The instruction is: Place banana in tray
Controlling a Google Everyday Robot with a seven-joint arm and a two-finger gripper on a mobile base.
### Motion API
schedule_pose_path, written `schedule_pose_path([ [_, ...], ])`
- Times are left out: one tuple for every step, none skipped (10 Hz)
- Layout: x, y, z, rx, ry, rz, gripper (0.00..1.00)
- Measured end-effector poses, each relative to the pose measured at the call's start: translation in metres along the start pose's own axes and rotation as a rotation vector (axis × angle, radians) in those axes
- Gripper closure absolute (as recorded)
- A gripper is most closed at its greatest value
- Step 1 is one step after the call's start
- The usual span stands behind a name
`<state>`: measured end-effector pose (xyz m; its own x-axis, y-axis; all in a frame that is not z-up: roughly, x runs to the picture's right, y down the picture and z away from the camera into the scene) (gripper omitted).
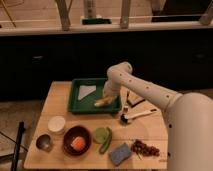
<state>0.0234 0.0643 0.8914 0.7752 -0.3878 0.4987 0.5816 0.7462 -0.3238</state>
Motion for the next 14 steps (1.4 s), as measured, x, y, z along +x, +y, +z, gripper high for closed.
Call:
schedule_pose_path([
  [0.000, 0.000, -0.001, 0.001, 0.002, 0.000, 0.20],
  [0.001, -0.002, -0.002, 0.004, 0.003, 0.000, 0.20],
  [0.002, -0.003, -0.004, 0.009, 0.007, -0.001, 0.20],
  [0.002, -0.005, -0.007, 0.015, 0.012, -0.002, 0.20],
  [0.003, -0.006, -0.009, 0.020, 0.016, -0.003, 0.20],
  [0.003, -0.007, -0.012, 0.024, 0.020, -0.003, 0.20],
  [0.003, -0.008, -0.014, 0.029, 0.023, -0.004, 0.20],
  [0.003, -0.008, -0.015, 0.032, 0.024, -0.005, 0.20],
  [0.002, -0.008, -0.016, 0.034, 0.026, -0.005, 0.20],
  [0.002, -0.007, -0.017, 0.035, 0.027, -0.003, 0.20],
  [0.002, -0.007, -0.018, 0.037, 0.027, -0.001, 0.20],
  [0.002, -0.007, -0.018, 0.036, 0.027, 0.000, 0.20],
  [0.002, -0.006, -0.019, 0.037, 0.026, 0.002, 0.20],
  [0.002, -0.006, -0.019, 0.037, 0.024, 0.003, 0.20],
])
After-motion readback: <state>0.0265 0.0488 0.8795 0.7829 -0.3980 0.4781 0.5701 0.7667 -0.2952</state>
